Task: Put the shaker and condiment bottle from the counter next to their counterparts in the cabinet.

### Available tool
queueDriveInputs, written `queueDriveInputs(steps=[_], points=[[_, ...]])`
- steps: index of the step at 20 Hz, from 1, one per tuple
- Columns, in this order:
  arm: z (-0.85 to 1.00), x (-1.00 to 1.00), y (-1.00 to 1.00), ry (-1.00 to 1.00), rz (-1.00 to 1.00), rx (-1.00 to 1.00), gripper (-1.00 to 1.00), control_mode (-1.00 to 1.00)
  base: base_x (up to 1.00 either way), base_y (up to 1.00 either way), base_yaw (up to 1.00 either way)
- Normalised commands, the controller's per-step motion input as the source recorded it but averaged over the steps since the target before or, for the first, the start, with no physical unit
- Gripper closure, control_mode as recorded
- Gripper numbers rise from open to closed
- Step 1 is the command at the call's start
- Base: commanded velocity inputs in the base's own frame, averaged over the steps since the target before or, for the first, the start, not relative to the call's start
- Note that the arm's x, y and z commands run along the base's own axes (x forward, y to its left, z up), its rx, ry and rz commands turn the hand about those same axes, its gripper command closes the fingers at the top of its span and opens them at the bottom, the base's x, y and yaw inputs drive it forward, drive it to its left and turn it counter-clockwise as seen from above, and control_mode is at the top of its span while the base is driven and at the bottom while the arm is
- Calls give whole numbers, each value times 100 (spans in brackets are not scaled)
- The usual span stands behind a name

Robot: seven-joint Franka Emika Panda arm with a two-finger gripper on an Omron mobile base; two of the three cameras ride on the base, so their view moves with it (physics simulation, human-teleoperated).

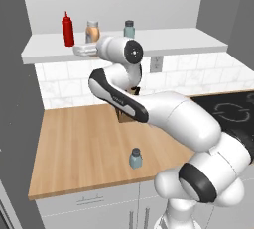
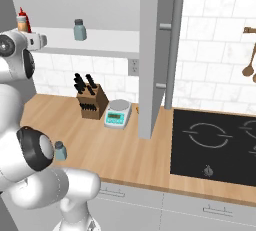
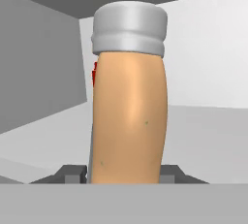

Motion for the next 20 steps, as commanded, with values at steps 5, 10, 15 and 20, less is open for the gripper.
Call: queueDriveInputs(steps=[5, 10, 15, 20], points=[[0, 31, 15, 0, 0, 0, 100, -100, 0, 0, 0], [0, 35, 18, 0, 0, 0, 100, -100, 0, 0, 0], [0, 45, 19, 0, 0, -1, 100, -100, 0, 0, 0], [-4, 44, 15, 0, 0, -2, 100, -100, 0, 0, 0]])
